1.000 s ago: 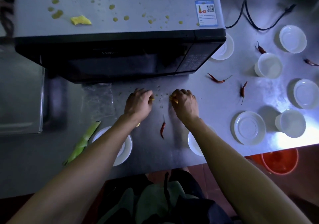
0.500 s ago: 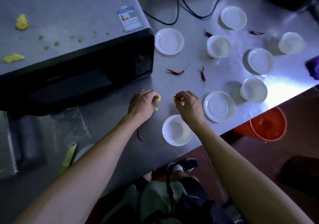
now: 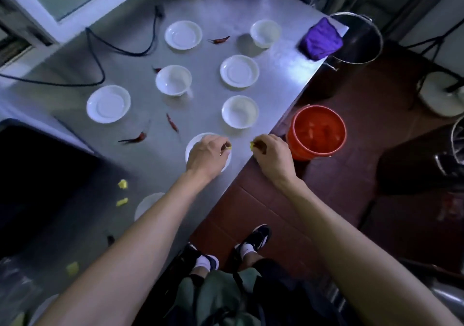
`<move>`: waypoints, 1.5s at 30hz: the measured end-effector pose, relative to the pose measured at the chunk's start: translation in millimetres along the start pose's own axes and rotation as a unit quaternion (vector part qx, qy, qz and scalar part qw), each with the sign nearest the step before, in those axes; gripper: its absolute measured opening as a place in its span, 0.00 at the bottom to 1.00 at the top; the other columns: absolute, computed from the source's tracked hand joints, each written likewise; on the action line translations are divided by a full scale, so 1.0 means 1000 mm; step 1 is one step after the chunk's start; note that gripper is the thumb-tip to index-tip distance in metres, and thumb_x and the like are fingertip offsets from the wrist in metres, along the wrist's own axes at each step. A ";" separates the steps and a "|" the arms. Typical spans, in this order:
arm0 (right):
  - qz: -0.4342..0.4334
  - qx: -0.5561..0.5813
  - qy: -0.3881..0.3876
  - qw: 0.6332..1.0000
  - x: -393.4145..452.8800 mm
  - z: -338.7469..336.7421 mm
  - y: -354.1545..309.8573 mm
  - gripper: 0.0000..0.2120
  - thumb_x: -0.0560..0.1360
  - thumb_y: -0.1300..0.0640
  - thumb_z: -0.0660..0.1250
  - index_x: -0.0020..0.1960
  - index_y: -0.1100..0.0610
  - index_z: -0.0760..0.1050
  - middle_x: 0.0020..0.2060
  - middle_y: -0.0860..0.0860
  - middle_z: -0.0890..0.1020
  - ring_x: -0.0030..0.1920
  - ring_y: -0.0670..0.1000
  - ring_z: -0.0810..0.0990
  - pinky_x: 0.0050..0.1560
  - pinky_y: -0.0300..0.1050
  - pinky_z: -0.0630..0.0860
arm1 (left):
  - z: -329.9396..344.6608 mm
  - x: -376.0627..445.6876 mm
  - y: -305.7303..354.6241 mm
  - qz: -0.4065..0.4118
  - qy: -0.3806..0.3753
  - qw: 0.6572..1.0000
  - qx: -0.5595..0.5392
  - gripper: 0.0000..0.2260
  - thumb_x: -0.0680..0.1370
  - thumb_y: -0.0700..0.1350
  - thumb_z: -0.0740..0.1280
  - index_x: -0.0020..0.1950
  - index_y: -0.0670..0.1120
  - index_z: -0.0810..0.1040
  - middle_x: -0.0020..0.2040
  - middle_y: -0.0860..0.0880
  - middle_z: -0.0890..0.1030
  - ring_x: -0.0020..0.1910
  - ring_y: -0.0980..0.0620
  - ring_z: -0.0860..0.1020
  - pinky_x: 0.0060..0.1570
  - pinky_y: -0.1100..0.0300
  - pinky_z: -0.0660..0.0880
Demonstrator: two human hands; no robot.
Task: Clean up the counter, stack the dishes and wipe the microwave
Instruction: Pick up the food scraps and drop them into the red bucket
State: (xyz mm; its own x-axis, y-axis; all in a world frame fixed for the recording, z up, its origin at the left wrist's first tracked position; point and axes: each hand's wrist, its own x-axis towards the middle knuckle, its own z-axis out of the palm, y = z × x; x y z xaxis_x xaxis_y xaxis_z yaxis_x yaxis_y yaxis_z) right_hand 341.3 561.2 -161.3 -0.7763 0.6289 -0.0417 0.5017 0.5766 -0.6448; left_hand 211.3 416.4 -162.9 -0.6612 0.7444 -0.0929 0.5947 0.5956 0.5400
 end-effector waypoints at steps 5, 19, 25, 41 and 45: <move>0.038 0.001 0.048 0.998 -0.004 -0.062 0.071 0.07 0.75 0.59 0.72 0.53 0.58 0.82 0.46 0.54 0.82 0.48 0.56 0.79 0.49 0.53 0.77 | 0.040 0.037 0.077 0.047 -0.031 0.998 0.028 0.03 0.77 0.47 0.68 0.49 0.50 0.80 0.49 0.50 0.82 0.53 0.46 0.77 0.48 0.52 0.76; 0.191 0.031 0.151 0.969 -0.030 -0.163 0.208 0.05 0.76 0.57 0.71 0.51 0.56 0.82 0.46 0.52 0.83 0.47 0.53 0.81 0.50 0.51 0.78 | 0.122 0.103 0.232 0.210 -0.105 0.967 0.095 0.06 0.78 0.48 0.69 0.54 0.51 0.81 0.50 0.50 0.82 0.52 0.47 0.77 0.51 0.51 0.77; 0.223 0.022 0.157 0.962 -0.021 -0.176 0.242 0.05 0.76 0.56 0.71 0.49 0.56 0.82 0.45 0.52 0.84 0.47 0.53 0.80 0.48 0.49 0.78 | 0.161 0.137 0.258 0.222 -0.148 0.960 0.085 0.07 0.78 0.48 0.69 0.55 0.52 0.80 0.50 0.51 0.82 0.53 0.48 0.77 0.51 0.50 0.77; 0.285 -0.003 0.037 0.958 0.158 -0.181 0.320 0.06 0.76 0.57 0.70 0.52 0.56 0.82 0.47 0.53 0.84 0.48 0.54 0.82 0.51 0.51 0.79 | 0.225 0.326 0.252 0.127 -0.220 0.967 0.032 0.05 0.78 0.49 0.68 0.53 0.54 0.80 0.52 0.53 0.82 0.52 0.49 0.78 0.50 0.54 0.74; 0.304 0.013 0.027 0.952 0.187 -0.181 0.336 0.07 0.76 0.57 0.70 0.54 0.55 0.82 0.49 0.52 0.84 0.50 0.52 0.81 0.53 0.52 0.79 | 0.239 0.349 0.255 0.109 -0.237 0.965 0.028 0.03 0.78 0.49 0.68 0.52 0.55 0.79 0.50 0.55 0.82 0.50 0.52 0.78 0.45 0.58 0.71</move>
State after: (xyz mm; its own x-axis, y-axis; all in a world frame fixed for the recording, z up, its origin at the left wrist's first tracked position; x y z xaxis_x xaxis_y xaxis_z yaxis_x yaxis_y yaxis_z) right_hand 433.4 967.0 -247.2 -0.3237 0.8685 -0.3754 0.8421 0.0835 -0.5329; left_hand 241.5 900.8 -257.4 -0.2424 0.9005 -0.3610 0.7284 0.4147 0.5453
